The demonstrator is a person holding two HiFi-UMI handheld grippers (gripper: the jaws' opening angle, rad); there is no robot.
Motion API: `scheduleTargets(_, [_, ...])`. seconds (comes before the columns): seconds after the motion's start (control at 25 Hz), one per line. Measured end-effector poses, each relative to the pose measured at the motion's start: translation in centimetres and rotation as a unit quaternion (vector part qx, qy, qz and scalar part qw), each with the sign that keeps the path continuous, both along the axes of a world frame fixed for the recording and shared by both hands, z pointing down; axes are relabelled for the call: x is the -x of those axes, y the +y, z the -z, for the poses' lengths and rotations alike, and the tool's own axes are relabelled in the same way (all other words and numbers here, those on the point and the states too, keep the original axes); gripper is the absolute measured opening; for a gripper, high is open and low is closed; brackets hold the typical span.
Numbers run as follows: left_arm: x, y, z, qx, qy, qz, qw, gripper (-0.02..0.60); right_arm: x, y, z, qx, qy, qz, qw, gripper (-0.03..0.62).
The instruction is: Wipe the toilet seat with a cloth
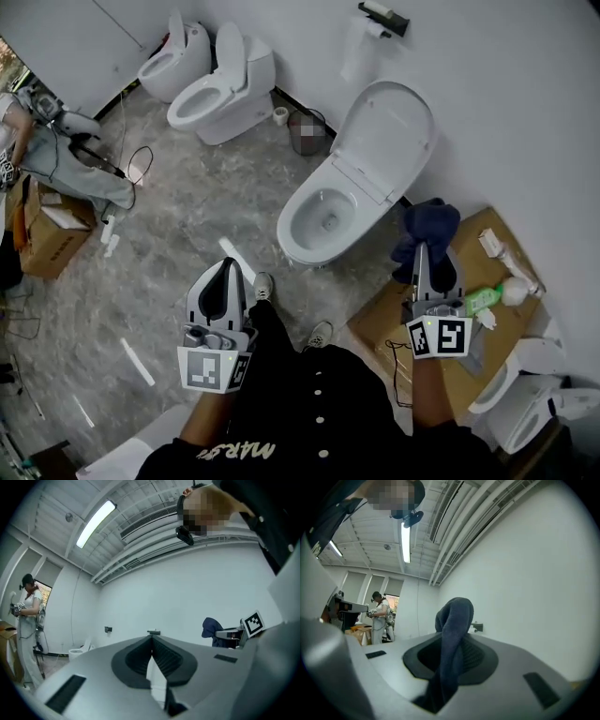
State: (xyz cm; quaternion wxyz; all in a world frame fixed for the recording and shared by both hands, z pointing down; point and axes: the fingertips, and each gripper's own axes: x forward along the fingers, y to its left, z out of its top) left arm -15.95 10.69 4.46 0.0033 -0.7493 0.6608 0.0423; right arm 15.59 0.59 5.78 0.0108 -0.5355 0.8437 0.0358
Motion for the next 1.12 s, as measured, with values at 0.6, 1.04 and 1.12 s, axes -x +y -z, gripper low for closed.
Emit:
scheduleTargets(0.6, [-2.0,-18.8,-0.7,-0.002,0.026,-0.197,0.9801,0.011,-2.2,-6.3,-3.4,0.043,0.023,-0.176,0.983,0.074])
scheduleTargets(1.04, [-0.3,-23.7,-5.6,0.054,0.014,-0.220,0.9740,0.011,2.4,-12.9,-11.4,0.091,0.097,-0.126,0.983,0.074])
scheduleTargets(1.12, [-0.3,-24.5,-7.0,0.063,0.005,-0.224,0.9725,0.011,3.0,-14.7,-13.1,0.088,0.122,-0.112,0.982,0.074])
